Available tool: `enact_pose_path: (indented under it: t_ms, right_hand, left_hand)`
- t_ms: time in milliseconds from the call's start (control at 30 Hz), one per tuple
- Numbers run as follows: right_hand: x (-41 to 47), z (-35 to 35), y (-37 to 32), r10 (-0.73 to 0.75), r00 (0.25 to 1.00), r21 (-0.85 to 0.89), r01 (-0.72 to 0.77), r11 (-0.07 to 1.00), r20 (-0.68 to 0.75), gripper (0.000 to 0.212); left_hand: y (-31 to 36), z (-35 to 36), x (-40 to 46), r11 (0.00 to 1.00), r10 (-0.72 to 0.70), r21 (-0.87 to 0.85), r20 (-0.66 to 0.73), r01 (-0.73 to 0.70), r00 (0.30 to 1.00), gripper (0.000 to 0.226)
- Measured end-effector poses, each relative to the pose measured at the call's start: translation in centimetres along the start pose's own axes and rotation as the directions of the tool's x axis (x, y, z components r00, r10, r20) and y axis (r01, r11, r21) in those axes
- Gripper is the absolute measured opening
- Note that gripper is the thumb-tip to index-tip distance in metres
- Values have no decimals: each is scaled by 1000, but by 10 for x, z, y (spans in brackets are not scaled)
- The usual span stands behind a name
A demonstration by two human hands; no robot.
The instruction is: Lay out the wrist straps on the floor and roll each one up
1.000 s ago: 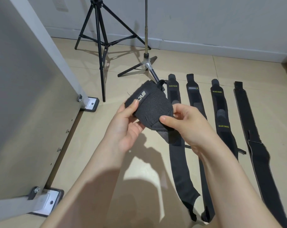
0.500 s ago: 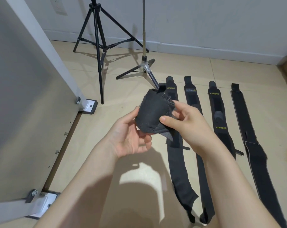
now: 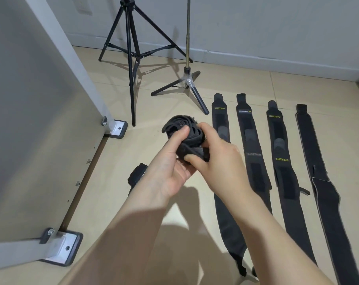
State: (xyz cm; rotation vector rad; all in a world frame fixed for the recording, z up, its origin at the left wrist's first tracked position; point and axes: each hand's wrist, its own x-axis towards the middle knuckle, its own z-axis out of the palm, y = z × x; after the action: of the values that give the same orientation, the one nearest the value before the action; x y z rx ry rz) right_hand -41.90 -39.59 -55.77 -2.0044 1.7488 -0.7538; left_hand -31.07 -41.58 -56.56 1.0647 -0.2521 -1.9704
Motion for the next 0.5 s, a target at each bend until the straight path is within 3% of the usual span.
enact_pose_path:
  t_ms: [67,133,200,400,500]
  right_hand:
    - [0,-9,2,-6,989,63,-3,998,147,67]
    - [0,-21,4,-23,981,113,1,994,194,57]
    - [-1,-29,5,7,990,249,-42,968,143,30]
    - [-6,-49,5,-34,999,427,19,904,28,38]
    - [-6,-60,13,-29,1000,469,28,883,-5,36]
  left_hand:
    - [7,-5,3,1000,27,-2,-50,-27,998,23]
    - [14,-9,5,999,42,1,-73,-42,996,28]
    - [19,-12,5,999,32,-9,-90,-32,995,43]
    - [30,-23,5,993,11,-118,-142,-28,990,54]
    - [28,-25,4,999,8,-43,-93,-12,996,46]
